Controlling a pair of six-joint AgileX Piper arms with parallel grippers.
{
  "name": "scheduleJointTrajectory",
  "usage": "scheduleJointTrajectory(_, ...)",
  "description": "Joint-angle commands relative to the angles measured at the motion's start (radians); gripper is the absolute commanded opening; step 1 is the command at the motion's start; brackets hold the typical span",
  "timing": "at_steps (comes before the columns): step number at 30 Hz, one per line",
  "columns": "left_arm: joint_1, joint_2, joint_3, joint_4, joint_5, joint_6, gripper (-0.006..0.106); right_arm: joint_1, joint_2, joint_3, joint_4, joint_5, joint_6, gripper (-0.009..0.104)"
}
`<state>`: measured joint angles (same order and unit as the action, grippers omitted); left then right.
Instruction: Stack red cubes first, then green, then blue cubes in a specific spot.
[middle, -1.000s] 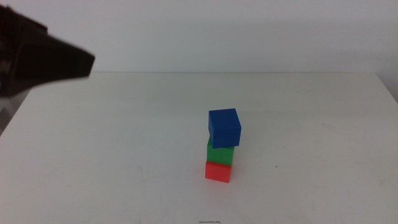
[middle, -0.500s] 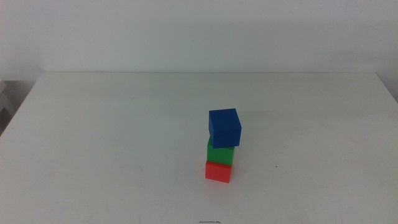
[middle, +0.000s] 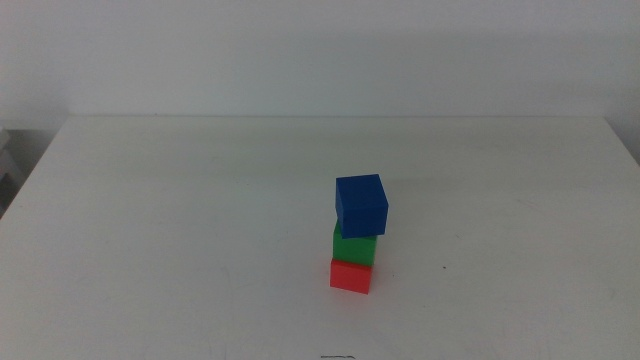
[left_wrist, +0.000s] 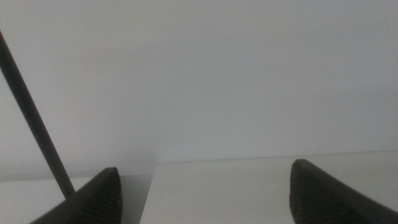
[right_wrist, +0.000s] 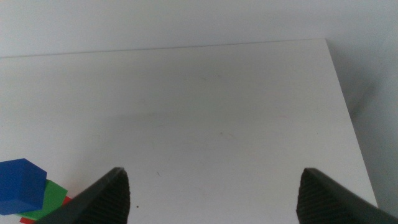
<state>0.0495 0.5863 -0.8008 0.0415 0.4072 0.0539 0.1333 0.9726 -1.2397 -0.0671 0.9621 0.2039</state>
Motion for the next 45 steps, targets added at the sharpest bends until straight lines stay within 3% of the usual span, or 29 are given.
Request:
scheduleJointTrajectory(1,0.003,0.001,-0.018,-0.008,-0.079,-0.014,0.091,-0.006,-0.012,-0.021,-0.016,-0.066,-0.013,0.085)
scheduleJointTrajectory(5,0.003,-0.009,0.005,-0.008,-0.083,-0.014,0.091,-0.007,-0.015,-0.019,-0.010,-0.072,-0.013,0.085)
scheduleJointTrajectory(10,0.003,-0.052,0.076,-0.009,-0.109,-0.014,0.091,-0.007,-0.063,0.088,-0.025,-0.209,-0.013,0.085)
scheduleJointTrajectory(14,0.003,-0.122,0.169,-0.012,-0.156,-0.014,0.091,-0.007,-0.164,0.289,-0.054,-0.365,-0.013,0.085)
scheduleJointTrajectory(18,0.003,-0.211,0.275,-0.020,-0.204,-0.014,0.091,-0.007,-0.347,0.554,-0.132,-0.527,-0.013,0.085)
scheduleJointTrajectory(21,0.003,-0.287,0.361,-0.020,-0.221,-0.014,0.091,-0.007,-0.531,0.758,-0.162,-0.578,-0.013,0.085)
scheduleJointTrajectory(25,0.003,-0.368,0.455,-0.020,-0.221,-0.014,0.091,-0.007,-0.780,0.986,-0.128,-0.546,-0.013,0.085)
scheduleJointTrajectory(29,0.003,-0.401,0.467,-0.018,-0.223,-0.014,0.091,-0.007,-0.969,1.023,-0.108,-0.490,-0.013,0.085)
scheduleJointTrajectory(34,0.003,-0.405,0.512,-0.027,-0.265,-0.014,0.091,-0.007,-0.997,1.045,-0.077,-0.488,-0.013,0.085)
scheduleJointTrajectory(38,0.003,-0.449,0.616,-0.064,-0.374,-0.014,0.091,-0.008,-0.999,1.086,-0.029,-0.577,-0.013,0.085)
scheduleJointTrajectory(45,0.003,-0.530,0.757,-0.144,-0.424,-0.014,0.091,-0.027,-0.998,1.159,-0.027,-0.644,-0.013,0.085)
